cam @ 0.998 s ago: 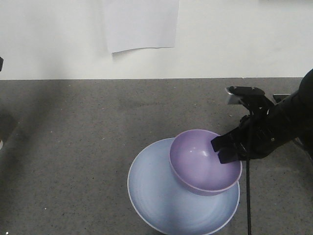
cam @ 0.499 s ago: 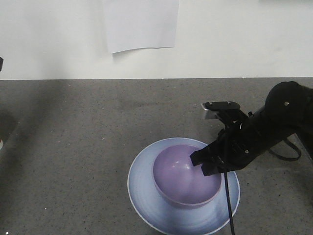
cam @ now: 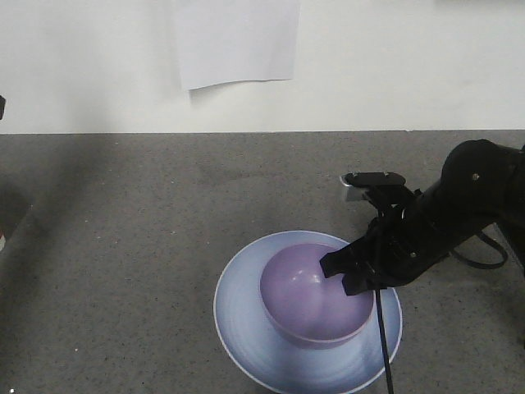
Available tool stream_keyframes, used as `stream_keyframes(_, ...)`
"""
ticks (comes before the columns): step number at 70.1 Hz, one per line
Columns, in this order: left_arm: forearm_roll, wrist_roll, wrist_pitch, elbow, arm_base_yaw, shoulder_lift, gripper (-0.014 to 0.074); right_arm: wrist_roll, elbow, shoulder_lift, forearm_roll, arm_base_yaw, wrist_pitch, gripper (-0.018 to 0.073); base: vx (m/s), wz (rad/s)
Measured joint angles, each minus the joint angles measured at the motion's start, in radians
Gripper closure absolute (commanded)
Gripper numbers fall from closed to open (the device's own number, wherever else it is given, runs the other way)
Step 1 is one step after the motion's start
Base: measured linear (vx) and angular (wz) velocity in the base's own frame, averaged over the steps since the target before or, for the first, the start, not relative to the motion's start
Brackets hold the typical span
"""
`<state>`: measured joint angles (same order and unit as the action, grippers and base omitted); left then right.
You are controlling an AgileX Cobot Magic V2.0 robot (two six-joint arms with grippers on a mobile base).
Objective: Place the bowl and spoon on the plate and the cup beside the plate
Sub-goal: 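Open the right gripper to release the bowl and lift away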
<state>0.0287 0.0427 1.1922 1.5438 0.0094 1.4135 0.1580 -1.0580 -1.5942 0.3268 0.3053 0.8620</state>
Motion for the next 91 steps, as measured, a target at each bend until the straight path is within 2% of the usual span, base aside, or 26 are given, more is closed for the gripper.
stream_keyframes(17,0.000,0.000,0.000,0.000,0.000,0.000,0.0603,-0.009,0.000,0.000,-0.004,0.000,0.008,0.0405,0.00,0.00)
stream_keyframes(32,0.000,0.000,0.000,0.000,0.000,0.000,0.0603,-0.027,0.000,0.000,-0.006,0.000,0.009,0.0245,0.00,0.00)
stream_keyframes(43,0.000,0.000,0.000,0.000,0.000,0.000,0.0603,-0.027,-0.002,0.004,-0.007,0.000,0.014,0.0094,0.00,0.00)
stream_keyframes(54,0.000,0.000,0.000,0.000,0.000,0.000,0.0603,-0.031,-0.002,0.046,-0.026,0.000,0.014,0.0006,0.00,0.00)
stream_keyframes(75,0.000,0.000,0.000,0.000,0.000,0.000,0.0603,-0.140,-0.002,0.209,-0.190,0.000,0.039,-0.0012,0.00,0.00)
stream_keyframes(91,0.000,0.000,0.000,0.000,0.000,0.000,0.0603,-0.170,-0.002,0.401,-0.289,0.000,0.080,-0.0011,0.00,0.00)
